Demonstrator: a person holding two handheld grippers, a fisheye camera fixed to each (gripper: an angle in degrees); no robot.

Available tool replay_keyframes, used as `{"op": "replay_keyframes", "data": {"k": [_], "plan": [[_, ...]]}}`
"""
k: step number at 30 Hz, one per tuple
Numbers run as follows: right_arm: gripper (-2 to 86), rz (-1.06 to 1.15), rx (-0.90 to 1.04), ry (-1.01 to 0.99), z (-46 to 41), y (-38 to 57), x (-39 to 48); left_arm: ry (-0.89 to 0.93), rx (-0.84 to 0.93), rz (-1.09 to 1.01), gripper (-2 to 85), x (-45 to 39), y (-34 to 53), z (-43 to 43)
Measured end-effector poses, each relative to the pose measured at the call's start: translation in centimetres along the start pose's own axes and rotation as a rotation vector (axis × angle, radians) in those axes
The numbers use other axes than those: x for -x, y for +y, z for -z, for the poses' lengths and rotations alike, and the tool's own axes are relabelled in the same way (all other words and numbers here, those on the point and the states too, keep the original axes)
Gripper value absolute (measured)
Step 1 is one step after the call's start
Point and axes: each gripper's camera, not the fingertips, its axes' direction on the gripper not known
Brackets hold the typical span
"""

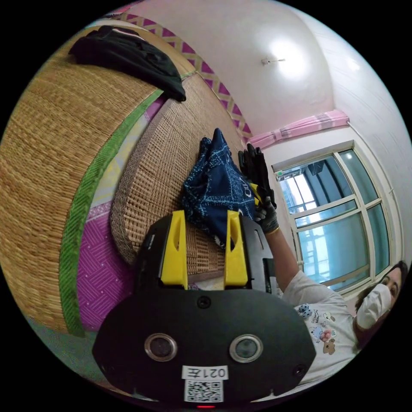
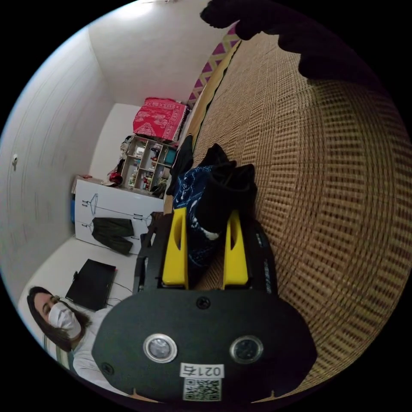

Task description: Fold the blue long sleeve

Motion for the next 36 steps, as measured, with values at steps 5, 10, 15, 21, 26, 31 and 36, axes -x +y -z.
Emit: {"op": "replay_keyframes", "data": {"k": [5, 10, 15, 21, 26, 31, 36], "plan": [[11.6, 0.002, 0.005, -0.061, 0.3, -0.7, -1.7, 0.024, -0.03, 0.017, 11.9, -0.1, -0.7, 0.7], [11.0, 0.047, 0.022, -0.024, 0.3, -0.9, -1.4, 0.018, -0.019, -0.016, 11.4, -1.5, -1.7, 0.9], [8.3, 0.046, 0.046, 0.007, 0.0, -1.0, -1.4, 0.018, -0.029, 0.007, 4.1, -1.6, -2.1, 0.4], [6.0, 0.046, 0.033, 0.055, -0.4, -0.9, -0.9, 0.021, -0.073, -0.013, 0.2, -2.7, -2.4, 1.5], [5.7, 0.089, 0.041, 0.064, -0.5, -0.7, 2.3, 0.027, -0.071, -0.069, -0.6, -4.7, -3.7, 3.5], [5.6, 0.211, 0.068, 0.072, -1.4, -2.1, 10.0, 0.063, -0.078, -0.13, -0.7, -7.0, -7.2, 7.8], [5.6, 0.35, 0.059, 0.072, -5.2, -6.1, 19.2, -0.013, -0.149, -0.252, -0.4, -10.6, -12.8, 14.5]]}}
